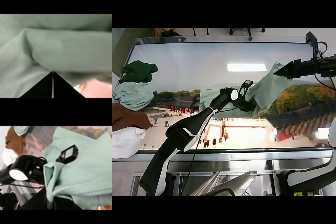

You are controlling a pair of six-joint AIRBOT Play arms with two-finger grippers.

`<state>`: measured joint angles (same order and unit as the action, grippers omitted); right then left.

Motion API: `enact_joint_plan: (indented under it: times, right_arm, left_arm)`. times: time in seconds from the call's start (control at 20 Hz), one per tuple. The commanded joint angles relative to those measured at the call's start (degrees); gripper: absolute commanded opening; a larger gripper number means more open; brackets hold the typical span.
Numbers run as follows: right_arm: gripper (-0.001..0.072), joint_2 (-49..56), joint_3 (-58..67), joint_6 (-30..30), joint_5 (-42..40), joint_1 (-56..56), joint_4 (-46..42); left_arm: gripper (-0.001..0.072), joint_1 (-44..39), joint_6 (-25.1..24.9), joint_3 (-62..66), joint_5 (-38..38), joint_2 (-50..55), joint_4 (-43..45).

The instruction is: Fold the shirts.

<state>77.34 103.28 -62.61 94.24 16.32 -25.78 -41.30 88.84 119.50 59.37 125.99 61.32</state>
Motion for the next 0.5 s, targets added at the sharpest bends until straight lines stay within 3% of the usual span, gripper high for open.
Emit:
enact_joint_plan:
  times: [0.0, 0.1, 0.2, 0.45]
  right_arm:
    - [0.0019, 0.4, 0.3, -0.9, -2.4, -2.3, 0.8]
    - [0.0019, 0.9, 0.3, -1.3, -5.6, -6.1, 0.8]
    - [0.0020, 1.7, 0.2, -1.7, -10.3, -12.1, 0.7]
    - [0.0048, 9.7, 0.2, -2.0, -31.8, -34.7, -4.2]
  left_arm:
    - [0.0008, 4.7, -4.3, 1.0, 14.0, -7.7, 0.0]
    - [0.0008, 10.6, -5.4, 0.1, 19.9, -16.2, 0.0]
    - [0.0009, 17.8, -5.4, -4.1, 20.1, -27.0, 0.0]
    - [0.0009, 34.0, -5.4, -11.3, 20.2, -48.2, 0.0]
